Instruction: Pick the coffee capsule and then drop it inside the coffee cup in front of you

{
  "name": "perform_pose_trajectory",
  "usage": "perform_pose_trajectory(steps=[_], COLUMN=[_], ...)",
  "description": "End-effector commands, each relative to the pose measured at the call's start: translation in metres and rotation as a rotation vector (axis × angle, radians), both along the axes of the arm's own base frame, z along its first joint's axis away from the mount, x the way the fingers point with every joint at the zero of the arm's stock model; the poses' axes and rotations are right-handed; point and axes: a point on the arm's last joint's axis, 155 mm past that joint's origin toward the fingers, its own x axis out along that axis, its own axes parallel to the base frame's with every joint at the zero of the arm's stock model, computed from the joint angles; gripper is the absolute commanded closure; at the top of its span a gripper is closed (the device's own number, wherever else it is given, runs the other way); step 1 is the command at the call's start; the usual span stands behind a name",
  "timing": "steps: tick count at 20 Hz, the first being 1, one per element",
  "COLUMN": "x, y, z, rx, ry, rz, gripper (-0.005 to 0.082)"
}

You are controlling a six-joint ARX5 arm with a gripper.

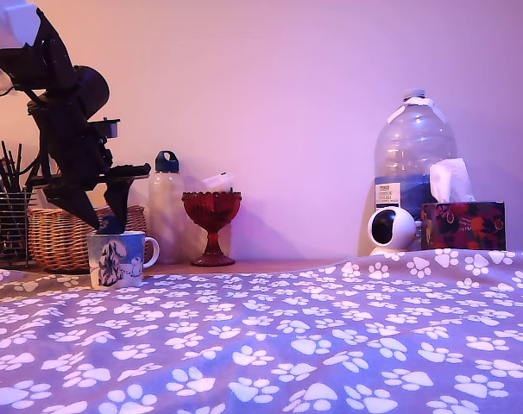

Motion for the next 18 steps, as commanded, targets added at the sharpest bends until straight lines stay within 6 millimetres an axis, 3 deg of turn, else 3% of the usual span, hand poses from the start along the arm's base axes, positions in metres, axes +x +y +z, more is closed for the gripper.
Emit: perform_pose_trajectory(steps=[1,6,10,13,16,18], x=[0.003,0.0,-0.008,-0.021,-0.035,-0.045], y=[-0.002,-0.009,-0.019,-0.023,-0.021,-0.02], z=[0.003,0.006,0.032,0.049,0.055,0.058], rx=[0.008,0.015,0.027,0.029,0.037,0.042], ry=[-0.014,-0.015,-0.046,-0.042,-0.009,0.019], rz=[-0.011,-0.034,-0.071,-0.082,-0.083,-0.084], gripper=[0.0243,0.0255,0.0289,0.0442,0.0687,0.0754])
